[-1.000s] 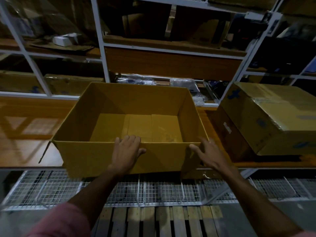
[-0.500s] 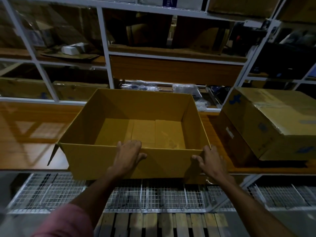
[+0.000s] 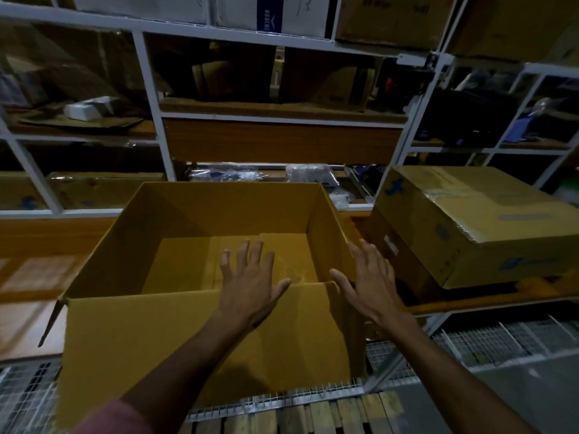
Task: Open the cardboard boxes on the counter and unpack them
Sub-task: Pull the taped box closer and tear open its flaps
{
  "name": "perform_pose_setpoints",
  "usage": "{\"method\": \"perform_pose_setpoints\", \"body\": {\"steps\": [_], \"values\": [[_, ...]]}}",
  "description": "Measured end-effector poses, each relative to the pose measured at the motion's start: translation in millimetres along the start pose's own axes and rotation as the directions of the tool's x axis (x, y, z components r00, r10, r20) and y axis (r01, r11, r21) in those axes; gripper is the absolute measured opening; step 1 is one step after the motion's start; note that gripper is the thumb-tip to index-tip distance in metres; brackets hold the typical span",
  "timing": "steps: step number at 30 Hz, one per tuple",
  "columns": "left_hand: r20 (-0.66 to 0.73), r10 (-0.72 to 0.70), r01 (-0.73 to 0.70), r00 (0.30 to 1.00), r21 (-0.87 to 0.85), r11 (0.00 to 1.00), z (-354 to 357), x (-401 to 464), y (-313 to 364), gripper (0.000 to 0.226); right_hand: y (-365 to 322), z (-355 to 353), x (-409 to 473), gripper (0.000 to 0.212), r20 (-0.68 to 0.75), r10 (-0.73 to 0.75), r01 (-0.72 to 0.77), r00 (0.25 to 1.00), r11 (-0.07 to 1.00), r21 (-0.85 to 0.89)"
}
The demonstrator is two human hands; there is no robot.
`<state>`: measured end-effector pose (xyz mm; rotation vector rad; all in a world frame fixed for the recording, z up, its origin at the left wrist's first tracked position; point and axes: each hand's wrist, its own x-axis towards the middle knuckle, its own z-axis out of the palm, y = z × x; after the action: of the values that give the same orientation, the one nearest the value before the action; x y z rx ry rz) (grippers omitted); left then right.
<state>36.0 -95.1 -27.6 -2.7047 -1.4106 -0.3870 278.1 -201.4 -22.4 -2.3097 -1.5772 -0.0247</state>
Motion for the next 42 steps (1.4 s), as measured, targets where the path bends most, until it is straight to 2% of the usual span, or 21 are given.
{"method": "perform_pose_setpoints", "body": {"steps": [5,11,15,19,24,27,32,36,42], "values": [[-0.076,0.112,-0.112,0.991,0.004,0.994,-21,47,35,0.075,1,-33,24,0.09,-0.091,-0.021,0.02,0.996,1.0,-0.013],[-0.078,0.211,-0.211,0.974,0.007,0.977,-30,85,79,0.078,38,-63,32,0.087,-0.185,0.066,-0.077,0.981,0.996,-0.052],[-0.054,0.262,-0.264,0.964,-0.04,0.964,-32,110,119,0.079,76,-81,38,0.083,-0.204,0.127,-0.137,0.971,0.99,-0.035],[-0.023,0.316,-0.317,0.948,-0.093,0.944,-36,135,166,0.08,122,-101,50,0.089,-0.224,0.166,-0.172,0.96,0.985,-0.009],[0.035,0.298,-0.29,0.954,-0.143,0.946,-36,168,240,0.081,196,-131,74,0.086,-0.224,0.137,-0.135,0.965,0.991,0.027],[0.069,0.28,-0.268,0.957,-0.145,0.952,-27,190,289,0.083,250,-147,87,0.09,-0.196,0.141,-0.138,0.97,0.99,0.03],[0.161,0.243,-0.208,0.957,-0.204,0.956,-13,220,358,0.083,330,-157,101,0.098,-0.034,0.182,-0.182,0.983,0.983,0.001],[0.234,0.24,-0.204,0.942,-0.168,0.964,-3,240,389,0.081,373,-152,113,0.083,0.098,0.194,-0.191,0.976,0.981,-0.036],[0.286,0.211,-0.161,0.935,-0.189,0.969,8,276,407,0.08,397,-141,139,0.073,0.127,0.201,-0.19,0.971,0.977,-0.096]]}}
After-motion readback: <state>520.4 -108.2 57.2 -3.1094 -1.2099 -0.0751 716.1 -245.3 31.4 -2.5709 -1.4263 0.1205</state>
